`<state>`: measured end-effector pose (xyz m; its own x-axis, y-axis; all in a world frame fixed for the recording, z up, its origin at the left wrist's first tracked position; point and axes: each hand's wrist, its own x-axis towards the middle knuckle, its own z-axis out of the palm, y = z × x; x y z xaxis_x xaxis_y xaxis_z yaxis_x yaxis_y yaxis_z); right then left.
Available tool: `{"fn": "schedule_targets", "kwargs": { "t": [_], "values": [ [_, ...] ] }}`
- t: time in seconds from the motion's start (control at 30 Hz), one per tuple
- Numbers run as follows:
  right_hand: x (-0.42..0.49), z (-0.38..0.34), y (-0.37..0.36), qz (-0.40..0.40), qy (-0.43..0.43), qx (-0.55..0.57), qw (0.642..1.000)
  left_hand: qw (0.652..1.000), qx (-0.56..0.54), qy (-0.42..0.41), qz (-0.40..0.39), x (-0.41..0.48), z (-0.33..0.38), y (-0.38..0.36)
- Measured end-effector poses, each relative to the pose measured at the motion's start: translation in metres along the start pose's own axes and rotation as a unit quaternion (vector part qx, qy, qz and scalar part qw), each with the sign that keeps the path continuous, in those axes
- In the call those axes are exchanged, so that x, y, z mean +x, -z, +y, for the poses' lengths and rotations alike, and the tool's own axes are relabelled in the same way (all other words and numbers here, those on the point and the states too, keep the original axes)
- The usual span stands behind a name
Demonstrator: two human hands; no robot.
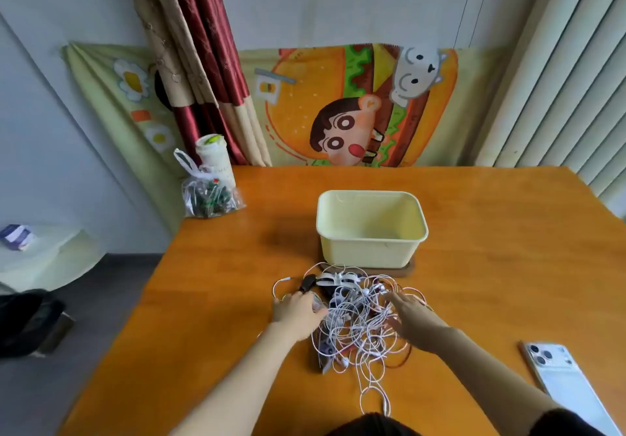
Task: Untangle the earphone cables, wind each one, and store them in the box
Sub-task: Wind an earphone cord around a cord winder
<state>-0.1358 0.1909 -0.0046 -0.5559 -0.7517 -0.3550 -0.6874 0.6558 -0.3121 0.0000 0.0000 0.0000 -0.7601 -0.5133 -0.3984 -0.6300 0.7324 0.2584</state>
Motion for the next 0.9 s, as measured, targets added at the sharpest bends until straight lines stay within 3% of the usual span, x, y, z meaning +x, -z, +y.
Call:
{"fn": "schedule_targets", "kwargs": {
  "t": [0.1,0.23,0.4,0.63,0.77,0.9],
  "values": [
    [0.004,-0.007,-0.012,-0.032,0.004,-0.003,0.999,0.999,-0.001,-0.002,-0.036,-0.002,0.006,-0.023],
    [0.012,-0.022,-0.015,-0.028,0.028,0.009,0.999,0.999,-0.050,0.007,-0.006,-0.001,0.008,-0.036],
    [0.023,-0.041,-0.009,0.048,0.111,0.071,0.990,0.974,-0.212,-0.071,0.031,-0.005,0.030,-0.009],
    [0.028,-0.044,0.026,0.170,0.097,0.175,0.965,0.922,-0.324,-0.145,0.153,-0.004,0.048,0.041],
    [0.017,-0.042,0.067,0.236,0.056,0.298,0.923,0.930,-0.329,-0.129,0.102,-0.004,0.036,0.034],
    [0.009,-0.039,0.108,0.294,0.053,0.462,0.835,0.931,-0.357,-0.072,0.019,-0.007,0.017,0.009]
  ]
}}
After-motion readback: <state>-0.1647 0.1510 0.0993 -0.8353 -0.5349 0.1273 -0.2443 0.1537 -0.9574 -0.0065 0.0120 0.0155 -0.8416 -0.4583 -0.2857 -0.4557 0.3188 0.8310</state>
